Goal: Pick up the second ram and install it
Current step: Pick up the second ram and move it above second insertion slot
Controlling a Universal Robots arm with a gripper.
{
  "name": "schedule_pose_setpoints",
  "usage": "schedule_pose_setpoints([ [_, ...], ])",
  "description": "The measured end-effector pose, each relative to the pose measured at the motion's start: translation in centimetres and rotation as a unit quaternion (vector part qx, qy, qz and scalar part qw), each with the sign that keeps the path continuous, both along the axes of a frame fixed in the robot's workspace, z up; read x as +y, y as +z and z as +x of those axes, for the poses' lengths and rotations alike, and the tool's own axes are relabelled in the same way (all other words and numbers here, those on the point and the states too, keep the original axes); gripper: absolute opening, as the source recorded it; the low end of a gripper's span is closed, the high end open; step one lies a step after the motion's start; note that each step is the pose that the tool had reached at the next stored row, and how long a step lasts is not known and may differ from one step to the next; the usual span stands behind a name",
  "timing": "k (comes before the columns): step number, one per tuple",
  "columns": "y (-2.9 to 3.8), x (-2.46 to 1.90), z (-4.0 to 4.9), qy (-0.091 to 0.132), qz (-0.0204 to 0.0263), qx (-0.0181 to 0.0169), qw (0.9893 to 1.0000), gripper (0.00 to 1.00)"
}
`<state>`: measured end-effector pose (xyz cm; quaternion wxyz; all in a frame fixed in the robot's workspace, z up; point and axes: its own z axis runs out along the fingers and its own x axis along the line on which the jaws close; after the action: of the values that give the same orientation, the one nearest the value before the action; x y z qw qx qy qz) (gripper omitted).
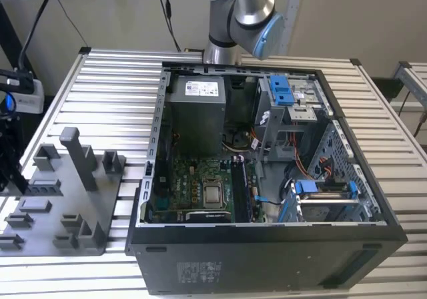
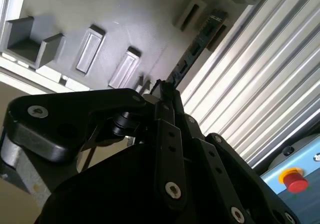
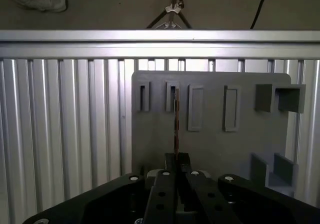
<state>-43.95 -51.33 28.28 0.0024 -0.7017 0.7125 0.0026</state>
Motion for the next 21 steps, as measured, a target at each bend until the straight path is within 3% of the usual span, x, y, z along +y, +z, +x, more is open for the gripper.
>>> schedule_pose_setpoints([
  [3,0.26,0.0,0.0,0.0,0.0,-0.0028,1.0,0.14],
  [9,1.44,0.01,0.01,-0.001,-0.0001,-0.0031,1.0,0.14],
  [13,2.69,0.0,0.04,-0.001,-0.0001,-0.0031,1.0,0.14],
  [21,5.81,0.0,0.07,-0.001,-0.0001,-0.0031,1.0,0.14],
])
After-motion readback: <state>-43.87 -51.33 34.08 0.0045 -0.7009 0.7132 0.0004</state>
